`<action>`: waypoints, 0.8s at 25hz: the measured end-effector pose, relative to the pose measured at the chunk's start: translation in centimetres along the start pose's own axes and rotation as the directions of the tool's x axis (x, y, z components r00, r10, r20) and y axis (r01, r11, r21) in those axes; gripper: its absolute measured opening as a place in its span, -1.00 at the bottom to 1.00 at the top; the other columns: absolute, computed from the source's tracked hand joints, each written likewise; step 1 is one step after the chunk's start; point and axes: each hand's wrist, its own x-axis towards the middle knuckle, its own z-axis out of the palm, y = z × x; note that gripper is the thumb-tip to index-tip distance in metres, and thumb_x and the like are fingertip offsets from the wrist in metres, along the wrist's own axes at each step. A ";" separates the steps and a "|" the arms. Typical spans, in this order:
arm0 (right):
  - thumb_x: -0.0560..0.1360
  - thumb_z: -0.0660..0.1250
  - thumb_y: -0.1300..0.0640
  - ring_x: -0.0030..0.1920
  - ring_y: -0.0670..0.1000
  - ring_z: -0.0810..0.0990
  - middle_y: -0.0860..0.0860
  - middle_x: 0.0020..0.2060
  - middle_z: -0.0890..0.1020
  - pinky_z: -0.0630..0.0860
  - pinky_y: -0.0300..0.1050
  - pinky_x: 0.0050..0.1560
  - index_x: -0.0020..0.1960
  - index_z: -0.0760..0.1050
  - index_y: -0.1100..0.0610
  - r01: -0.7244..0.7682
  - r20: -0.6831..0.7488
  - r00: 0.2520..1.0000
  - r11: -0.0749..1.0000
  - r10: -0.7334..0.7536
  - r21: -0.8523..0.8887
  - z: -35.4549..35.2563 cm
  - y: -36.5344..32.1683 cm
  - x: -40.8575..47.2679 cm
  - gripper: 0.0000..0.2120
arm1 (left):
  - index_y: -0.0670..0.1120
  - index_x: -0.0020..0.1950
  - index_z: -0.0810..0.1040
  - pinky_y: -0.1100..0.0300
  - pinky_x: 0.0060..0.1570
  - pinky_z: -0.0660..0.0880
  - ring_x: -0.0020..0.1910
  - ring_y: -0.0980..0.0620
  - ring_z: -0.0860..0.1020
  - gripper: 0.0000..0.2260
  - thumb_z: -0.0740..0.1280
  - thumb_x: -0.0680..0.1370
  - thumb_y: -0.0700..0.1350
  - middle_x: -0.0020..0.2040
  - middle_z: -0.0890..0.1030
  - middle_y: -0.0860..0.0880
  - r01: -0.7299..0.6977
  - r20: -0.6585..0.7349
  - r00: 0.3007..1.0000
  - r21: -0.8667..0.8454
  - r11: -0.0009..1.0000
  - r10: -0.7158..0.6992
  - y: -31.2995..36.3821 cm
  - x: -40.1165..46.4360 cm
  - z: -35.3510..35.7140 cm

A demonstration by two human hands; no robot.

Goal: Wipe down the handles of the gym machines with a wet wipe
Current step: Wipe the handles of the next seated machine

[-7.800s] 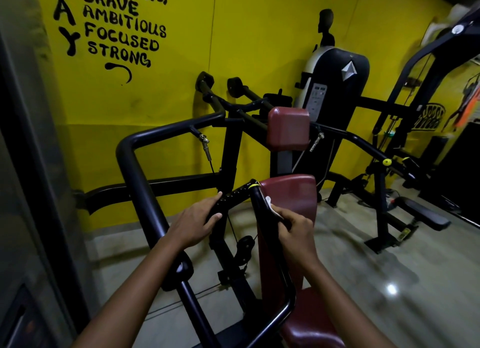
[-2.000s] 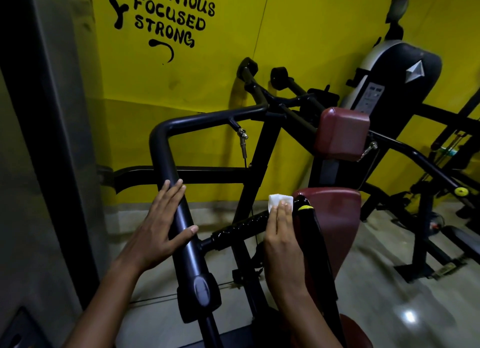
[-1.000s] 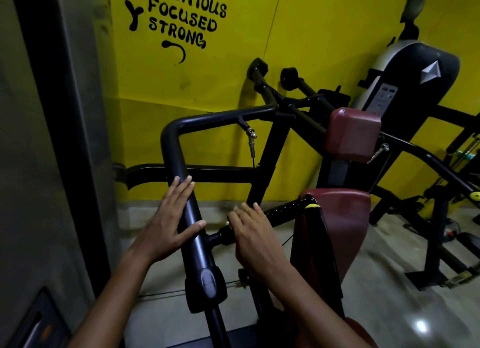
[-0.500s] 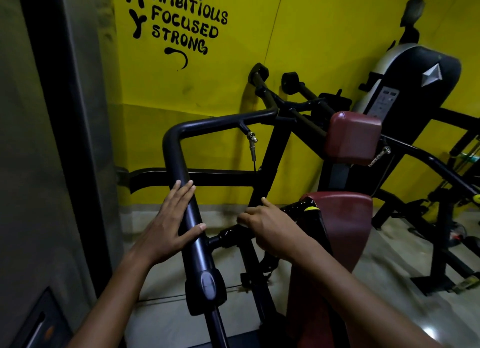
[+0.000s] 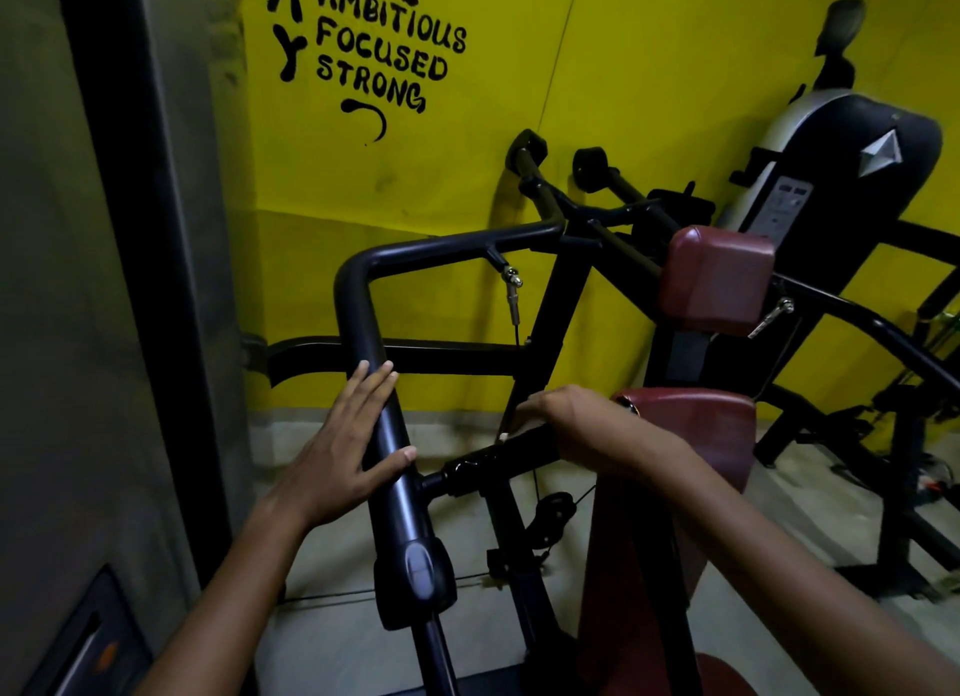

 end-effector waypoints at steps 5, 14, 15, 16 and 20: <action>0.51 0.27 0.26 0.12 0.05 0.58 0.03 0.10 0.61 0.60 0.00 -0.01 0.20 0.50 0.05 -0.034 0.001 0.999 0.993 0.035 -0.112 -0.8 0.2 -0.8 -0.71 | 0.04 0.56 -0.02 0.07 0.40 0.01 0.52 0.20 -0.20 -0.21 0.07 0.45 0.41 0.55 -0.10 0.21 0.001 -0.011 1.000 0.001 1.000 -0.001 -0.2 -0.1 0.2; 0.50 0.23 0.29 0.09 0.09 0.58 0.08 0.08 0.61 0.58 0.00 -0.02 0.19 0.52 0.08 -0.085 0.024 0.996 0.987 0.089 -0.133 -1.9 0.4 -1.3 -0.70 | 0.04 0.56 -0.02 0.05 0.39 0.03 0.51 0.22 -0.21 -0.17 0.02 0.42 0.47 0.55 -0.10 0.21 0.006 -0.005 1.000 0.002 1.000 -0.006 -0.1 -0.1 0.1; 0.50 0.23 0.30 0.09 0.09 0.58 0.08 0.07 0.61 0.58 0.00 -0.02 0.19 0.53 0.07 -0.070 0.037 0.997 0.991 0.075 -0.115 -2.0 0.4 -1.4 -0.68 | 0.05 0.56 -0.02 0.05 0.38 0.03 0.51 0.23 -0.21 -0.17 0.01 0.42 0.47 0.55 -0.10 0.22 0.009 -0.005 1.000 0.006 1.000 -0.009 0.0 -0.2 0.1; 0.49 0.23 0.30 0.09 0.08 0.57 0.07 0.07 0.61 0.58 0.01 -0.02 0.18 0.53 0.06 -0.070 0.045 0.996 0.992 0.075 -0.102 -2.3 0.5 -1.5 -0.68 | 0.05 0.56 -0.02 0.05 0.38 0.04 0.51 0.23 -0.21 -0.17 0.01 0.42 0.48 0.55 -0.10 0.23 0.011 -0.006 1.000 0.008 1.000 -0.011 0.0 -0.2 0.1; 0.53 0.19 0.23 0.05 0.13 0.58 0.11 0.03 0.60 0.56 -0.01 -0.10 0.14 0.53 0.10 -0.217 0.027 0.974 0.955 0.227 -0.200 -3.7 1.3 -1.9 -0.76 | 0.06 0.56 -0.02 0.06 0.36 0.05 0.51 0.23 -0.20 -0.18 0.02 0.42 0.47 0.54 -0.10 0.23 0.008 -0.005 1.000 0.014 1.000 -0.008 0.0 -0.2 0.0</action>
